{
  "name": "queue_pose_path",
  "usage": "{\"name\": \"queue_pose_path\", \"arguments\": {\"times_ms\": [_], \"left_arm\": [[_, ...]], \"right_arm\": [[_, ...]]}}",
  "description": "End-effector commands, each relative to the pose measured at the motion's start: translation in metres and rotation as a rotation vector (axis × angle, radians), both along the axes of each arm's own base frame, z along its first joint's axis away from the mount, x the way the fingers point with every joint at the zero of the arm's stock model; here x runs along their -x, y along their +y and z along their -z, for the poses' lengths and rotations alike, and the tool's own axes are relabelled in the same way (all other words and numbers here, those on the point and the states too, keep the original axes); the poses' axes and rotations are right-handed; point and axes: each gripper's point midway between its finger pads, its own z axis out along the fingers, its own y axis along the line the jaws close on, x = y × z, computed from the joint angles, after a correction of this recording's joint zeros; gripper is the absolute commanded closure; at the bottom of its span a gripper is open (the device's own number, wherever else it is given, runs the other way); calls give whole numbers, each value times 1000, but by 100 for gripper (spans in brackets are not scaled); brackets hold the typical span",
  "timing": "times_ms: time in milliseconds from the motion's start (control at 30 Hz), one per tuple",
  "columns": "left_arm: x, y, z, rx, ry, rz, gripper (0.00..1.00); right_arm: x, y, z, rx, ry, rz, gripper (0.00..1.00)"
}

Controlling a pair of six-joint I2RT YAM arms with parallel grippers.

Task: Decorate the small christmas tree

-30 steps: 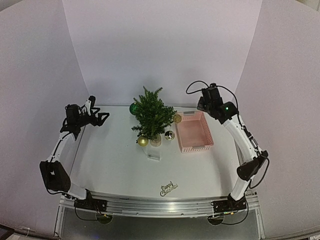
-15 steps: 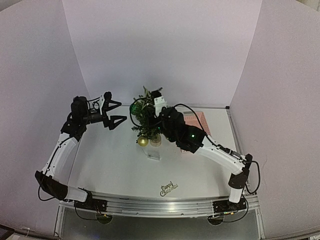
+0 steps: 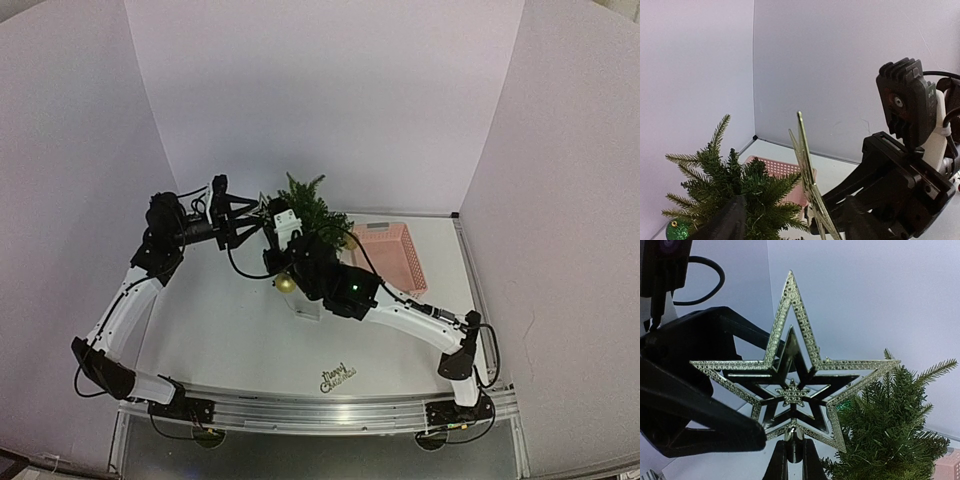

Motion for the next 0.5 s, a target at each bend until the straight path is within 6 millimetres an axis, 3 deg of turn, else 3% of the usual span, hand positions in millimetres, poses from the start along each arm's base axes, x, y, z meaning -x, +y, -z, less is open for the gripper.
{"name": "queue_pose_path", "arguments": {"times_ms": [0, 167, 300, 367, 467], "left_arm": [[-1, -5, -7, 63, 26, 33, 56], [-15, -6, 1, 56, 77, -9, 61], [-9, -8, 1, 52, 66, 28, 64], [-9, -9, 4, 52, 85, 34, 74], [-12, -8, 2, 70, 114, 24, 99]], "right_arm": [[-3, -8, -26, -82, -34, 43, 100], [1, 3, -28, -68, -60, -15, 100], [1, 9, -22, -52, -60, -25, 100], [1, 10, -21, -35, -72, -31, 100], [1, 14, -19, -10, -88, -43, 100]]}}
